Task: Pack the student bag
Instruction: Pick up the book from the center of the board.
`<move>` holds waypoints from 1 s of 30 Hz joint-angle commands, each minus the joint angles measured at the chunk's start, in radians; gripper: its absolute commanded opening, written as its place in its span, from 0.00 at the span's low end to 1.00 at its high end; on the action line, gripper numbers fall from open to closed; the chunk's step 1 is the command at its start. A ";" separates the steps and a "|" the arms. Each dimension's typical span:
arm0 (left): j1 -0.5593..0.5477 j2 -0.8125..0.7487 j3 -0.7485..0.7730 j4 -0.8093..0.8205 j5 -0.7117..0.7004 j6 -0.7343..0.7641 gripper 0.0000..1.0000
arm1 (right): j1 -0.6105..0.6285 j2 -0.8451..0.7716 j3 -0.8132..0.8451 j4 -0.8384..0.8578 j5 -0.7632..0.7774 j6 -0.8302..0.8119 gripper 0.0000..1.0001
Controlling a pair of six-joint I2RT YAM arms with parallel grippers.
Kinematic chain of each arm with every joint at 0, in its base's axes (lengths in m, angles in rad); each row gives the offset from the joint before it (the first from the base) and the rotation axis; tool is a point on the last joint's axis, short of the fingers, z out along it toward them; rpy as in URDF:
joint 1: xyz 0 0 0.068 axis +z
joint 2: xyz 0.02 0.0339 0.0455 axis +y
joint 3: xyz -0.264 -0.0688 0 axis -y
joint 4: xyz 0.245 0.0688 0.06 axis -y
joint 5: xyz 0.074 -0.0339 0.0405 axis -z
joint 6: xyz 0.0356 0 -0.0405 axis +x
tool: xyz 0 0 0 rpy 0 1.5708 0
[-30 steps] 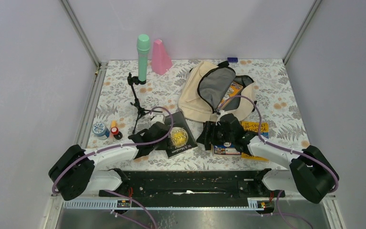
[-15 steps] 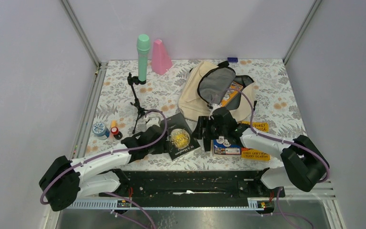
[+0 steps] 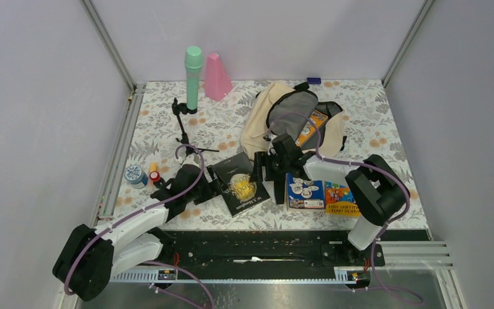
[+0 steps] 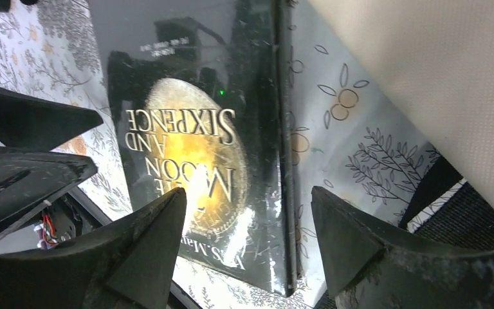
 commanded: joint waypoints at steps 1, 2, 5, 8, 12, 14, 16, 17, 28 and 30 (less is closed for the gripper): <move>0.025 0.030 -0.028 0.185 0.099 -0.028 0.83 | -0.044 0.044 0.031 0.034 -0.127 0.012 0.78; 0.029 0.042 -0.037 0.205 0.109 -0.034 0.83 | -0.044 0.056 0.034 0.039 -0.148 0.014 0.77; 0.039 0.089 -0.056 0.259 0.130 -0.047 0.78 | -0.045 0.095 0.037 0.074 -0.227 0.040 0.76; 0.042 0.136 -0.061 0.306 0.161 -0.046 0.67 | -0.042 0.134 0.026 0.152 -0.311 0.086 0.75; 0.042 0.171 -0.059 0.305 0.174 -0.036 0.58 | -0.032 0.152 0.009 0.228 -0.378 0.140 0.74; 0.042 0.174 -0.059 0.285 0.170 -0.026 0.53 | -0.032 0.142 -0.012 0.296 -0.409 0.197 0.73; 0.042 0.172 -0.063 0.264 0.166 -0.019 0.48 | -0.032 0.124 -0.034 0.373 -0.429 0.257 0.72; 0.042 0.168 -0.066 0.257 0.165 -0.019 0.45 | -0.031 0.113 -0.043 0.411 -0.437 0.287 0.71; 0.045 0.099 -0.090 0.248 0.162 -0.001 0.29 | -0.030 0.045 -0.084 0.625 -0.512 0.454 0.40; 0.048 0.096 -0.090 0.248 0.167 0.008 0.28 | -0.030 0.049 -0.093 0.620 -0.516 0.446 0.29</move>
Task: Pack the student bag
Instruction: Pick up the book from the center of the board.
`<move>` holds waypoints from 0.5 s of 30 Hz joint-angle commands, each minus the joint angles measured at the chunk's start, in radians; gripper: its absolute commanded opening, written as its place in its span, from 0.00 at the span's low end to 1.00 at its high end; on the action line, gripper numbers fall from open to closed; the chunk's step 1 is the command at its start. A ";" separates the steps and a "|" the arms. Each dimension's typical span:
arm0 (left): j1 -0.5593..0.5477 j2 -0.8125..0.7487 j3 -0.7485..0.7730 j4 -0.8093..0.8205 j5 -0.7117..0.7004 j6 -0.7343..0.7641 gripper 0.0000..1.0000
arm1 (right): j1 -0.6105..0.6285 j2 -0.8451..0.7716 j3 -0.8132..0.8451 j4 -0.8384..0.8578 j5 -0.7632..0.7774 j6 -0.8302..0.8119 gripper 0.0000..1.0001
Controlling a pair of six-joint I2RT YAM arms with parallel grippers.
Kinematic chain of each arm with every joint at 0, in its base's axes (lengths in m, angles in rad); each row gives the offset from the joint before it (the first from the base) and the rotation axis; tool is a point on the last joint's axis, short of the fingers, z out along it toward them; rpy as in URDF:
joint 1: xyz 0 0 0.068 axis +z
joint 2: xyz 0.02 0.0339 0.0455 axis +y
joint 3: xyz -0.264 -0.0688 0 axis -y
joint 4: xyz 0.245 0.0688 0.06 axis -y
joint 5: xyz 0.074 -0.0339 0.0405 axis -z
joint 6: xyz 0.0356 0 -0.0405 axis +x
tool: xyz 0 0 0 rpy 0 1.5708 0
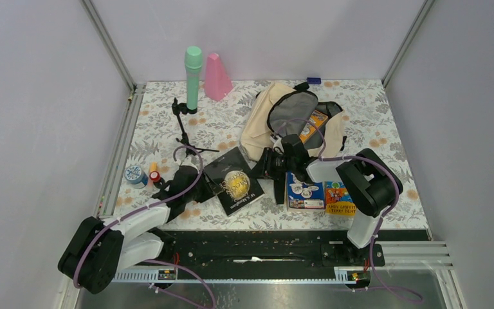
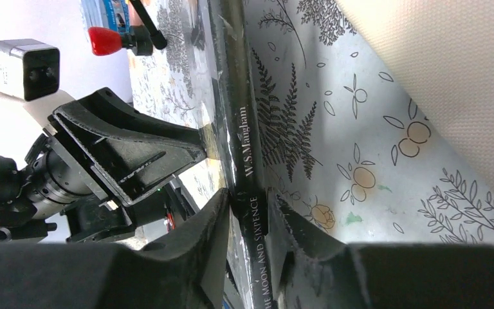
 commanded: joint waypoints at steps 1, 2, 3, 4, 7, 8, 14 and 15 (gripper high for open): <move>-0.017 0.006 -0.010 0.041 0.076 0.025 0.28 | 0.050 -0.060 0.010 0.182 -0.220 0.090 0.27; -0.016 0.005 -0.011 0.041 0.077 0.028 0.28 | 0.051 -0.057 0.008 0.166 -0.216 0.077 0.26; -0.016 0.002 -0.010 0.039 0.078 0.031 0.28 | 0.051 -0.054 0.008 0.144 -0.214 0.056 0.26; -0.015 -0.003 -0.010 0.039 0.080 0.034 0.28 | 0.052 -0.049 0.009 0.119 -0.215 0.037 0.27; -0.014 -0.020 -0.010 0.033 0.076 0.045 0.27 | 0.057 -0.042 0.013 0.072 -0.221 -0.010 0.33; -0.013 -0.025 -0.010 0.031 0.075 0.049 0.27 | 0.059 -0.039 0.015 0.064 -0.229 -0.020 0.35; -0.009 -0.053 -0.010 0.021 0.074 0.067 0.27 | 0.072 -0.037 0.034 0.068 -0.264 -0.051 0.38; -0.007 -0.056 -0.010 0.021 0.075 0.070 0.27 | 0.075 -0.038 0.036 0.071 -0.267 -0.052 0.36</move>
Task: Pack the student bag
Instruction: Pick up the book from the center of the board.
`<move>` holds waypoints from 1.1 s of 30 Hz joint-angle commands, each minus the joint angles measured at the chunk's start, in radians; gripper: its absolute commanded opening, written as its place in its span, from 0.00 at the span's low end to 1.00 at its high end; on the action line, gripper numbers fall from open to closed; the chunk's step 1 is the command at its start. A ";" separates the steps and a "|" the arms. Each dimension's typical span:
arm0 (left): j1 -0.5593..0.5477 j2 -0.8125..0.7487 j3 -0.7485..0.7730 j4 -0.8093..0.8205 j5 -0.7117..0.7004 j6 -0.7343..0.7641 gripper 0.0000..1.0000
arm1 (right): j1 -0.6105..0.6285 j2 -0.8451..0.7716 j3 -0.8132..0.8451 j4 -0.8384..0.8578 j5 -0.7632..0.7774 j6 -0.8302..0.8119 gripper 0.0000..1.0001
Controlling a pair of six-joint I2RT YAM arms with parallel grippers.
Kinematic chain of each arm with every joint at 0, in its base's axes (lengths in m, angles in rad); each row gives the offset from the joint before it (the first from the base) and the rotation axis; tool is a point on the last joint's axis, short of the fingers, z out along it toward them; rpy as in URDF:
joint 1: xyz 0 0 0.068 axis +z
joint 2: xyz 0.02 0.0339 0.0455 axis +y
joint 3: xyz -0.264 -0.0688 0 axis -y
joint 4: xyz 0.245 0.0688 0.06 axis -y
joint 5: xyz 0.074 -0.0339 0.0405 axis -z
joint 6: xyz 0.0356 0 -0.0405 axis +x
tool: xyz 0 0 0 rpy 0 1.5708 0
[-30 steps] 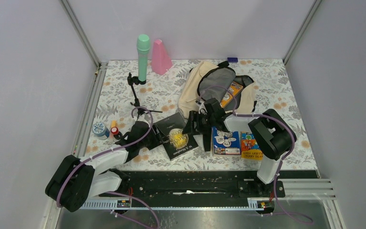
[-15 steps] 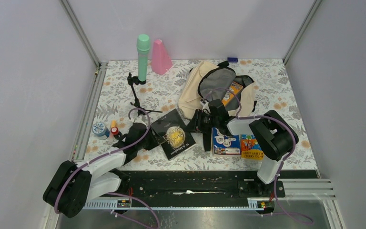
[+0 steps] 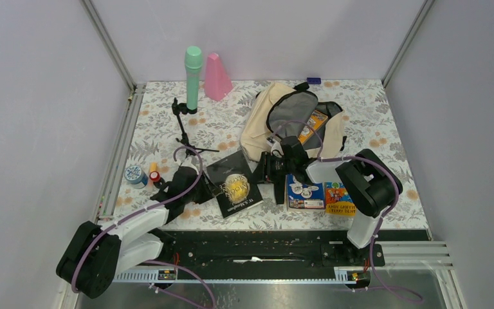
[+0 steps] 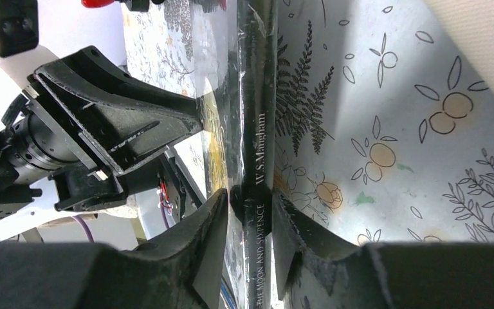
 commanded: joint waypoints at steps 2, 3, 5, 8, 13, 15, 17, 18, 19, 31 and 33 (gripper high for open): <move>-0.012 -0.026 -0.005 0.053 0.067 0.039 0.27 | 0.073 -0.044 0.051 0.105 -0.182 0.009 0.28; -0.012 -0.032 -0.005 0.051 0.066 0.040 0.27 | 0.073 -0.048 0.052 0.111 -0.180 0.015 0.23; -0.010 -0.043 -0.004 0.043 0.064 0.042 0.27 | 0.073 -0.062 0.049 0.120 -0.166 0.030 0.09; -0.008 -0.071 0.006 0.012 0.056 0.056 0.40 | 0.072 -0.115 0.035 0.108 -0.125 0.033 0.00; 0.007 -0.187 0.042 -0.070 0.032 0.085 0.81 | 0.069 -0.298 0.027 -0.030 0.000 -0.027 0.00; 0.012 -0.258 0.061 -0.100 0.027 0.096 0.91 | 0.066 -0.377 0.032 -0.095 0.061 -0.055 0.00; 0.019 -0.320 0.082 -0.122 0.024 0.108 0.97 | 0.060 -0.451 0.046 -0.161 0.119 -0.086 0.00; 0.022 -0.346 0.092 -0.128 0.027 0.112 0.99 | 0.056 -0.481 0.051 -0.189 0.145 -0.099 0.00; 0.028 -0.372 0.102 -0.131 0.035 0.114 0.99 | 0.052 -0.514 0.055 -0.207 0.165 -0.110 0.00; 0.078 -0.505 0.182 0.081 0.286 -0.003 0.99 | 0.030 -0.807 0.034 -0.184 0.235 -0.110 0.00; 0.084 -0.495 0.178 0.142 0.336 -0.050 0.99 | 0.030 -0.833 0.021 -0.142 0.215 -0.078 0.00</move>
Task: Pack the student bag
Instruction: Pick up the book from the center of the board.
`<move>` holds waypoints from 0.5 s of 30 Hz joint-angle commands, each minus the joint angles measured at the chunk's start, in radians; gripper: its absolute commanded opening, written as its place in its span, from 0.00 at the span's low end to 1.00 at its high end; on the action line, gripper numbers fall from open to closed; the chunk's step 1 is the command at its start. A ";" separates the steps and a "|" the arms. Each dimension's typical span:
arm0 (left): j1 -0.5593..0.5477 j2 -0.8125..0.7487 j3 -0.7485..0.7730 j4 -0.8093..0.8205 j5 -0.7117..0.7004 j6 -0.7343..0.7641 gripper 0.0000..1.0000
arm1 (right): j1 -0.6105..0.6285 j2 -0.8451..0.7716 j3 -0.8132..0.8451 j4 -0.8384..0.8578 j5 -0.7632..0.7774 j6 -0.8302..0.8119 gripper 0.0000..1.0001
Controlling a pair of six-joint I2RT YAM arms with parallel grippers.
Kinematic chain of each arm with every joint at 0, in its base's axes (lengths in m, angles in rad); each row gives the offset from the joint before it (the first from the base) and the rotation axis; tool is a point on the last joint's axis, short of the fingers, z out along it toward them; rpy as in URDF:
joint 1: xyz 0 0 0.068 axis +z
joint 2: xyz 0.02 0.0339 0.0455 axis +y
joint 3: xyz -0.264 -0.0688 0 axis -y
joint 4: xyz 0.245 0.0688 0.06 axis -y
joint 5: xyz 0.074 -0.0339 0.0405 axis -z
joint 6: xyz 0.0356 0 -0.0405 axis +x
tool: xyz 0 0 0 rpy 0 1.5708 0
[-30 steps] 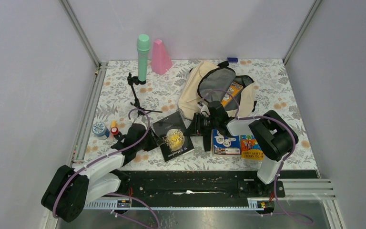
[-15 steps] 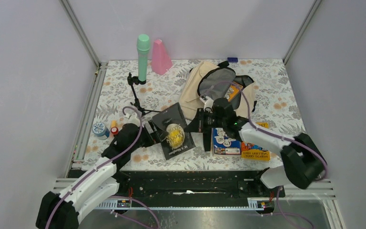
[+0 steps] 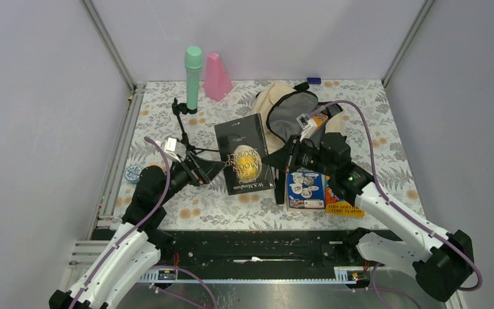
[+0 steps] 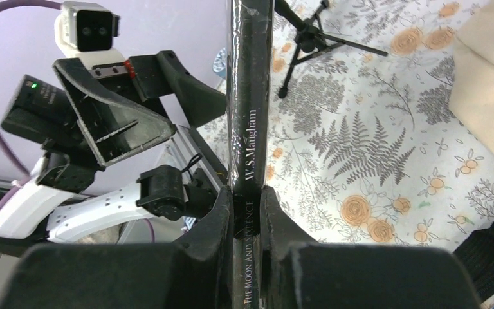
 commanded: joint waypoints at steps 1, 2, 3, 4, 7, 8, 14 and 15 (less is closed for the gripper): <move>0.016 0.011 0.040 0.190 0.157 -0.106 0.99 | -0.004 -0.098 0.020 0.197 -0.042 0.058 0.00; 0.017 0.016 0.042 0.204 0.171 -0.122 0.99 | -0.003 -0.104 0.016 0.218 -0.055 0.073 0.00; 0.018 0.018 0.043 0.218 0.181 -0.130 0.99 | -0.003 -0.112 0.014 0.232 -0.065 0.083 0.00; 0.018 0.019 0.045 0.234 0.192 -0.135 0.99 | -0.004 -0.117 0.014 0.242 -0.072 0.090 0.00; 0.018 0.039 0.053 0.281 0.248 -0.133 0.99 | -0.004 -0.121 0.001 0.301 -0.100 0.122 0.00; 0.018 0.052 0.060 0.283 0.272 -0.130 0.99 | -0.004 -0.119 -0.003 0.325 -0.110 0.135 0.00; 0.016 0.121 0.053 0.437 0.396 -0.209 0.96 | -0.003 -0.094 -0.009 0.414 -0.162 0.189 0.00; 0.016 0.123 0.046 0.473 0.402 -0.222 0.90 | -0.003 -0.090 -0.011 0.427 -0.170 0.191 0.00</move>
